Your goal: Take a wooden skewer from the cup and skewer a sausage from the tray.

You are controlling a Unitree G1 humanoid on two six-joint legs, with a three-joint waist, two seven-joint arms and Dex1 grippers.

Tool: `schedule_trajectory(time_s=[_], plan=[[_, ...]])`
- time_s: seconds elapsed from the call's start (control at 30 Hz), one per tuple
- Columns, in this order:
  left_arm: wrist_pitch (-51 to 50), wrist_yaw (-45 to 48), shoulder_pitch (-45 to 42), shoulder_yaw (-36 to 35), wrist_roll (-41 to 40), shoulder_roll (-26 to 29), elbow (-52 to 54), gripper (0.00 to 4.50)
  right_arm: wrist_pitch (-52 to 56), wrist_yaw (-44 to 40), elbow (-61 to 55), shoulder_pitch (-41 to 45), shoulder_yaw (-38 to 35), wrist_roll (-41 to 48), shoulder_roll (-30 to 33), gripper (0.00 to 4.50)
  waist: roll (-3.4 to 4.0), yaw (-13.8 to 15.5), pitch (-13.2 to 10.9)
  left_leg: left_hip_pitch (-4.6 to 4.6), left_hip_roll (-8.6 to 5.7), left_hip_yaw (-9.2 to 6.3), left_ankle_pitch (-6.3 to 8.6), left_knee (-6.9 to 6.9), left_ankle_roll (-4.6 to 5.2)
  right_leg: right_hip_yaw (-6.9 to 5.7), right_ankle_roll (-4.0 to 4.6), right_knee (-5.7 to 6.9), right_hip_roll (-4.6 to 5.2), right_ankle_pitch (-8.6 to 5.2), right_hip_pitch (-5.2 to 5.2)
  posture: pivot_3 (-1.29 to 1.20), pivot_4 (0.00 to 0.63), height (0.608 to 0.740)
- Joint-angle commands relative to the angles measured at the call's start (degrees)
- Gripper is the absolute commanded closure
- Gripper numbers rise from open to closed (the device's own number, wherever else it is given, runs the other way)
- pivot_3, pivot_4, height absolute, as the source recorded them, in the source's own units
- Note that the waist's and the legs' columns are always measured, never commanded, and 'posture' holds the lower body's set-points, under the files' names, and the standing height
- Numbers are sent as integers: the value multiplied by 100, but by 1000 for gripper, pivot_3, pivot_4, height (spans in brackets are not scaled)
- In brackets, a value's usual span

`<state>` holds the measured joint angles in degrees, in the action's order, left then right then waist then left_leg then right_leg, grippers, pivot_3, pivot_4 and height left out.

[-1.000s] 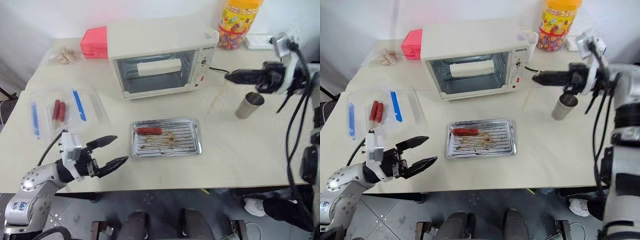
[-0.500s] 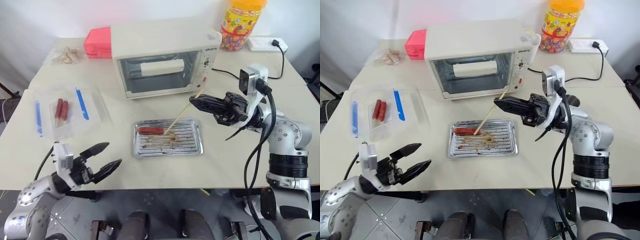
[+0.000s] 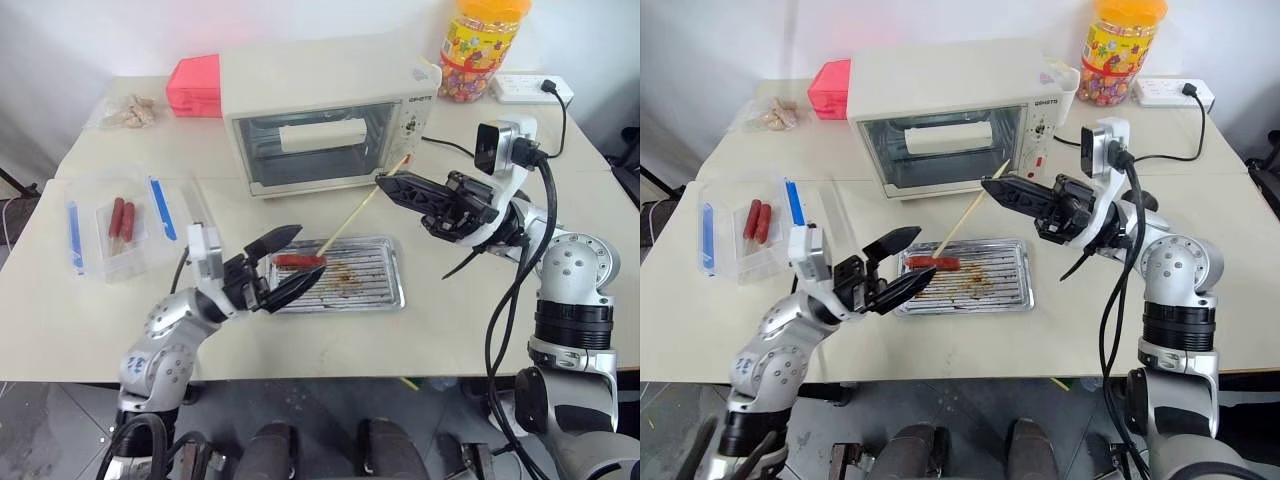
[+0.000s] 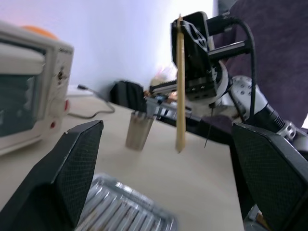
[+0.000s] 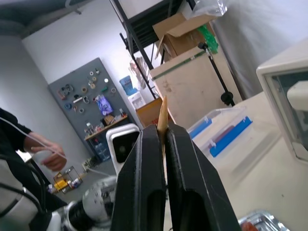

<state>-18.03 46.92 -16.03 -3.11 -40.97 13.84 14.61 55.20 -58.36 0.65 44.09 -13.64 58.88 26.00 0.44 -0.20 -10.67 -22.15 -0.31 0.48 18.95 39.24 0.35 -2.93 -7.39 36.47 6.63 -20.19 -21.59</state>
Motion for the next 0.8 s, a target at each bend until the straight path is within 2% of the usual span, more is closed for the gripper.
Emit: schedule_trajectory(time_s=[0.03, 0.2, 0.53, 0.63, 0.8], plan=[[337, -59, -181, 119, 136, -267, -157, 0, 28, 83, -77, 117, -130, 254, -23, 4456, -2, 8, -1, -1, 0, -1, 0, 0, 0, -1, 0, 0, 0, 0, 0, 0, 150, 740], [469, -309, -444, 136, 37, -761, -309, 0, 51, 204, -129, 64, -139, 383, -50, 4456, -6, 14, -2, -2, 0, -3, -1, 1, 1, -2, 0, -1, 0, 0, 0, 0, 150, 740], [252, -379, -399, 186, -140, -899, -104, 0, -5, 366, -85, -6, -194, 500, -77, 4456, -6, 9, -2, -1, 1, -3, -1, 0, 1, -1, 0, -2, 0, 0, 0, 0, 150, 740], [262, -473, -433, 170, -198, -1011, -103, 614, -9, 352, -67, -20, -185, 500, -63, 4500, -6, 19, -3, -2, 0, -4, -1, 1, 1, -1, 0, -3, 1, 0, 1, 0, 150, 740], [287, -512, -420, 228, -176, -1106, -76, 2168, -21, 346, -51, -52, -196, 502, -51, 4500, -6, 13, -3, -2, 0, -4, -1, 1, 1, -1, 0, -4, 0, 0, 1, 0, 150, 740]])
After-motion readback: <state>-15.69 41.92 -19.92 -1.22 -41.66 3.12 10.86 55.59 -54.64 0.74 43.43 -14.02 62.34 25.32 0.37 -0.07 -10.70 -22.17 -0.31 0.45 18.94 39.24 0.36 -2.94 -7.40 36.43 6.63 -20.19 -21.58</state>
